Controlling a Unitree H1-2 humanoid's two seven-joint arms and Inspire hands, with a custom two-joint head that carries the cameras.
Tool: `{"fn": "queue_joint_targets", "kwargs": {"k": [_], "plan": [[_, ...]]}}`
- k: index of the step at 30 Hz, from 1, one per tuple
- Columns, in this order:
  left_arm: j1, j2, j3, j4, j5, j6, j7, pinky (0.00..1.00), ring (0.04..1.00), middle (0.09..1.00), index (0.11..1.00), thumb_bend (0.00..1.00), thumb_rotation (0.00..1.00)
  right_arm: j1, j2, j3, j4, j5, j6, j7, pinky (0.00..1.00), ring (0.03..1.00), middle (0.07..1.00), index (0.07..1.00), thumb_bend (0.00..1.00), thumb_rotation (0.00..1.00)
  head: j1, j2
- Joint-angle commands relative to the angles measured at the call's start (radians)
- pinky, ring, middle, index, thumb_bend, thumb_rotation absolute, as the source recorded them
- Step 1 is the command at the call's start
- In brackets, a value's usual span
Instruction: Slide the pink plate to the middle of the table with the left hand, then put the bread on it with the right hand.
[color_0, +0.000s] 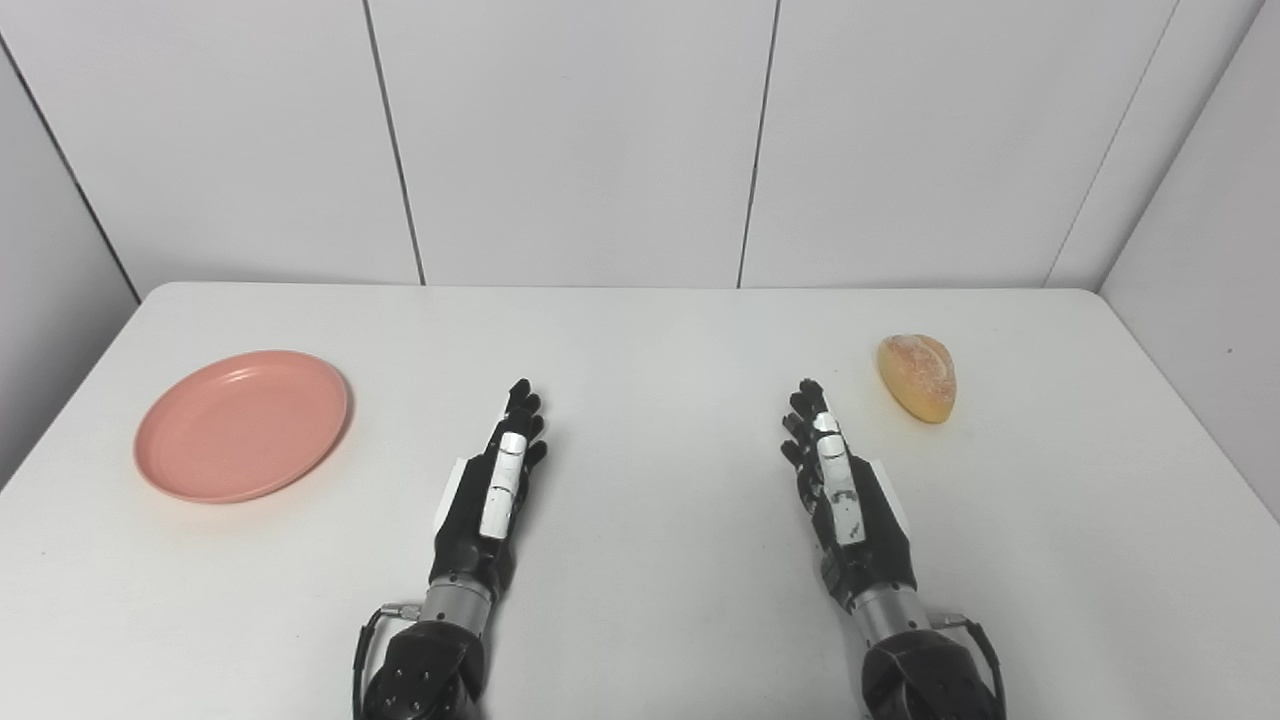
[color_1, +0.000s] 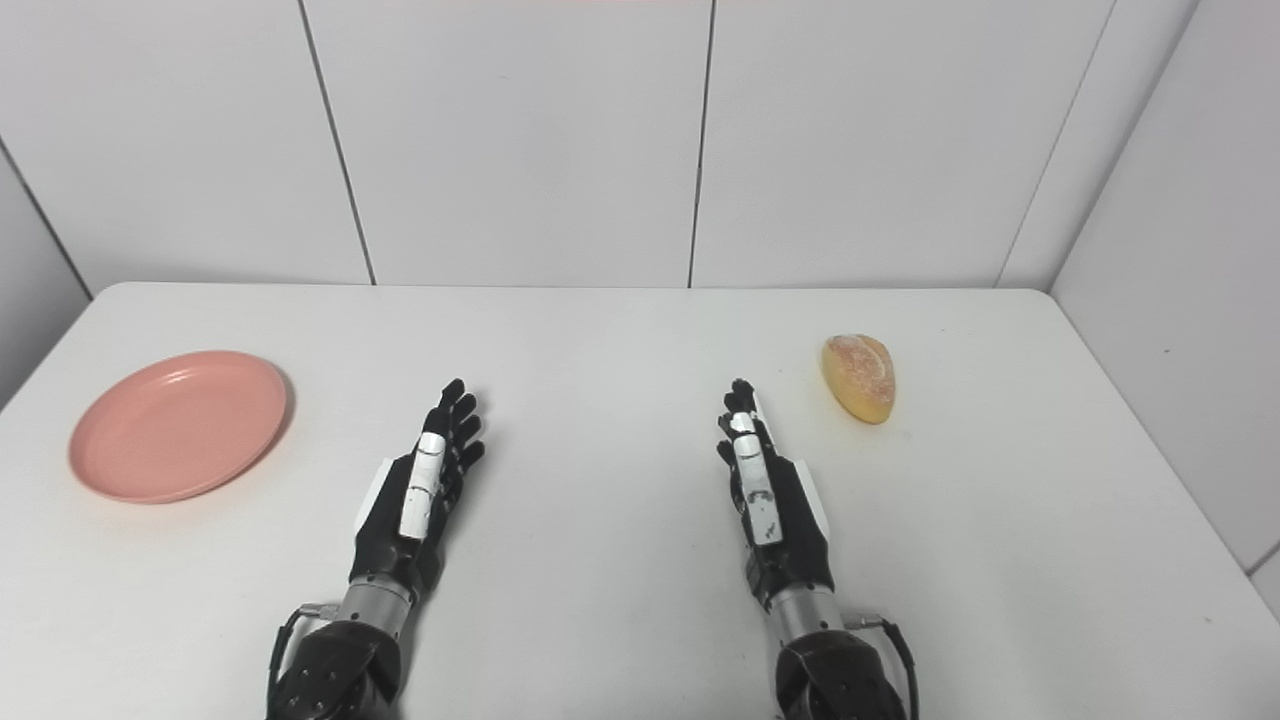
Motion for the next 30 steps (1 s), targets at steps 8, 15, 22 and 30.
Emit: {"fn": "queue_joint_targets", "kwargs": {"k": [8, 15, 22, 30], "plan": [[-0.014, -0.007, -0.003, -0.019, -0.01, -0.018, -0.007, 1.0, 1.0, 1.0, 1.0, 0.79, 1.0, -0.016, 0.005, 0.001, -0.028, -0.002, -0.008, 0.005, 1.0, 1.0, 1.0, 1.0, 0.71, 0.98, 0.001, -0.004], [-0.016, -0.01, -0.003, -0.026, -0.021, -0.006, -0.013, 1.0, 1.0, 1.0, 1.0, 0.78, 1.0, -0.014, 0.003, 0.0, -0.035, -0.009, -0.006, 0.001, 1.0, 1.0, 1.0, 1.0, 0.7, 0.99, 0.006, 0.001], [-0.016, -0.011, -0.01, -0.027, -0.008, -0.003, -0.013, 1.0, 1.0, 1.0, 1.0, 0.77, 1.0, -0.011, -0.002, -0.003, -0.039, -0.011, -0.003, 0.001, 1.0, 1.0, 1.0, 1.0, 0.7, 0.99, 0.011, 0.002], [-0.017, -0.01, -0.012, -0.03, -0.009, 0.0, -0.013, 1.0, 1.0, 1.0, 1.0, 0.78, 1.0, -0.011, -0.003, -0.001, -0.039, -0.02, -0.007, 0.005, 1.0, 1.0, 1.0, 1.0, 0.7, 1.0, 0.011, 0.002]]}}
